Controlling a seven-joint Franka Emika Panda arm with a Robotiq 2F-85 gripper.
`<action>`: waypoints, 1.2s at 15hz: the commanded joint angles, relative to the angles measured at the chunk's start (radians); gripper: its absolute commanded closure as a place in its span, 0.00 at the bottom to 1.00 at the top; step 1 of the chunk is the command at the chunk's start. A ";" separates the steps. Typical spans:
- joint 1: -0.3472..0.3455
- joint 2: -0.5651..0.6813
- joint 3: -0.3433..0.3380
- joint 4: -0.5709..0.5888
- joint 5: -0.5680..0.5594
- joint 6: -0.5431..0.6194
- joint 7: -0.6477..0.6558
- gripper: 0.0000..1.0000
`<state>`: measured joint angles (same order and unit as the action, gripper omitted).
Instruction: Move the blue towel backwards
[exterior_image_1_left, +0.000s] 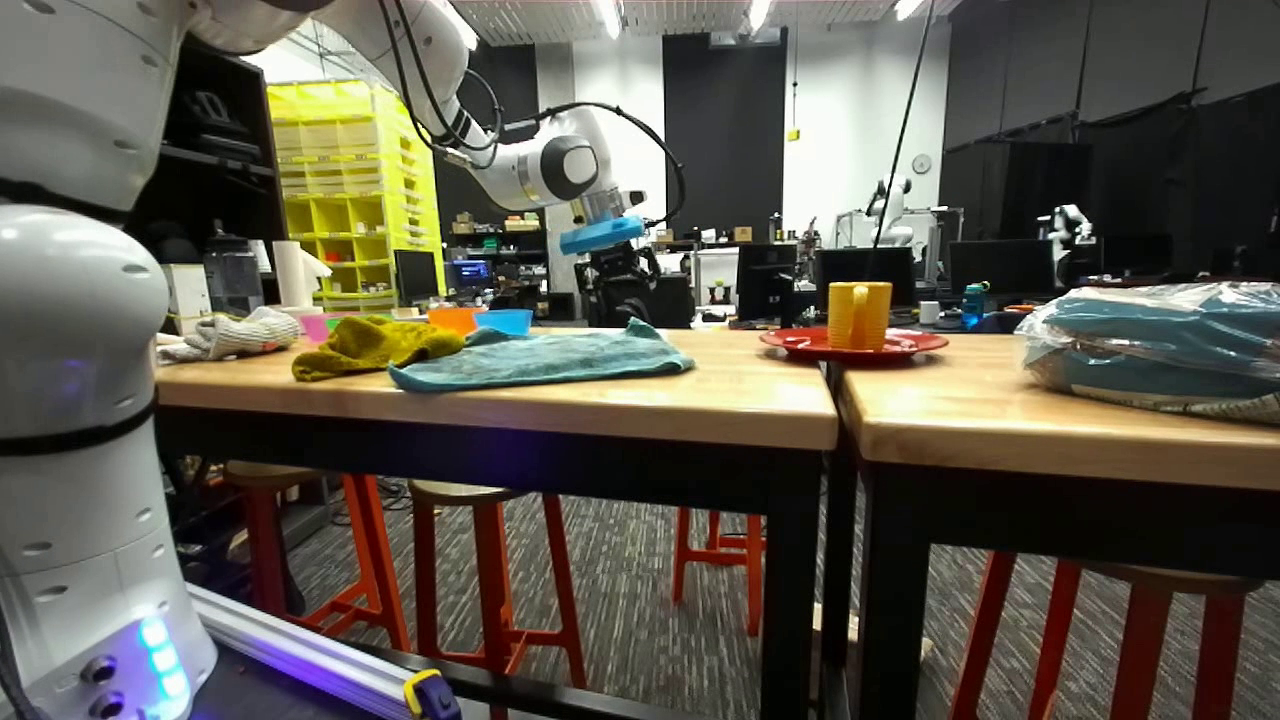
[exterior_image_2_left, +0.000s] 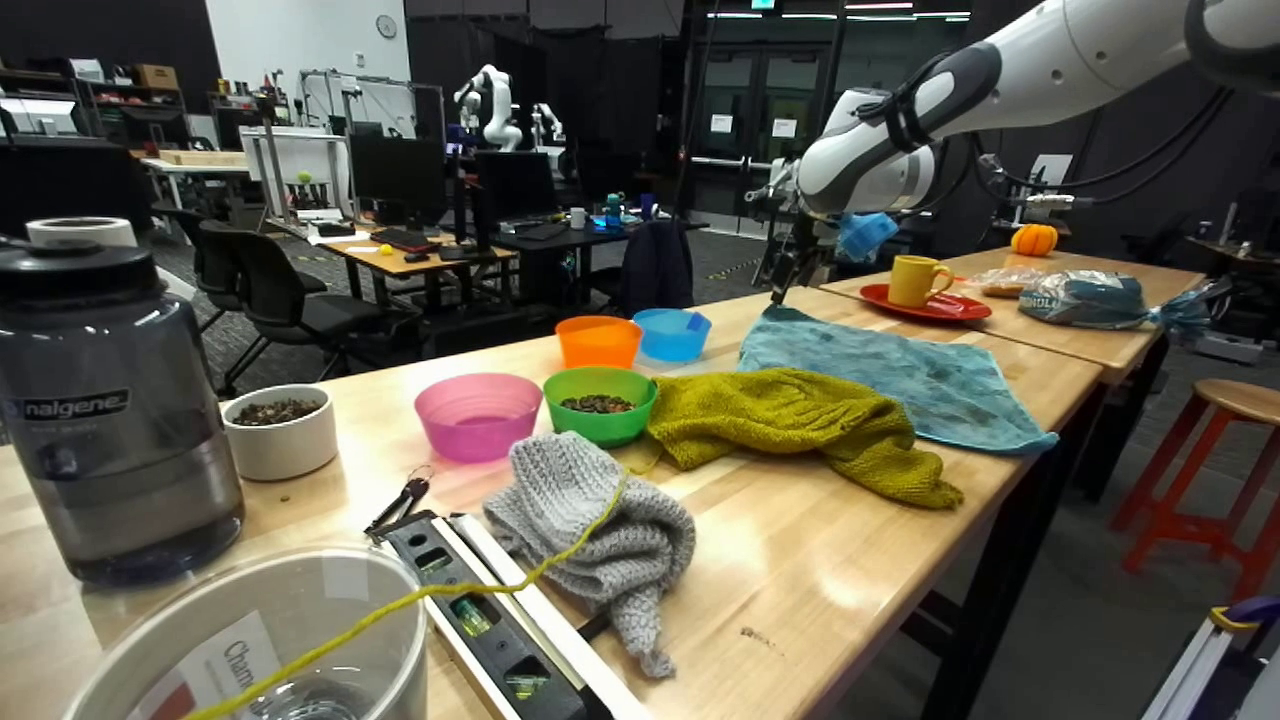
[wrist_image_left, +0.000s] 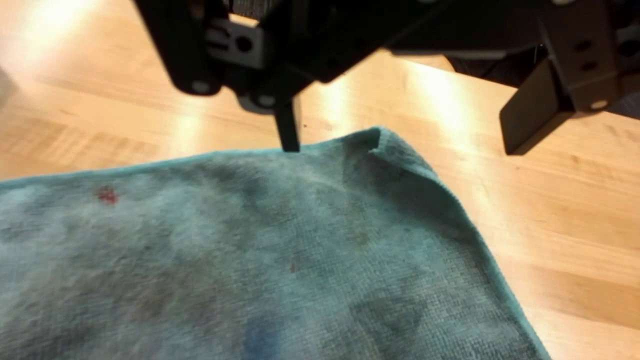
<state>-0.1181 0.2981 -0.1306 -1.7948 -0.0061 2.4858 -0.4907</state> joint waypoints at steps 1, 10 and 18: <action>-0.031 0.059 0.026 0.085 -0.020 0.001 0.042 0.00; -0.044 0.123 0.042 0.162 -0.017 -0.068 0.081 0.00; -0.036 0.146 0.028 0.180 -0.047 -0.059 0.157 0.63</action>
<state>-0.1459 0.4342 -0.1079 -1.6395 -0.0188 2.4404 -0.3752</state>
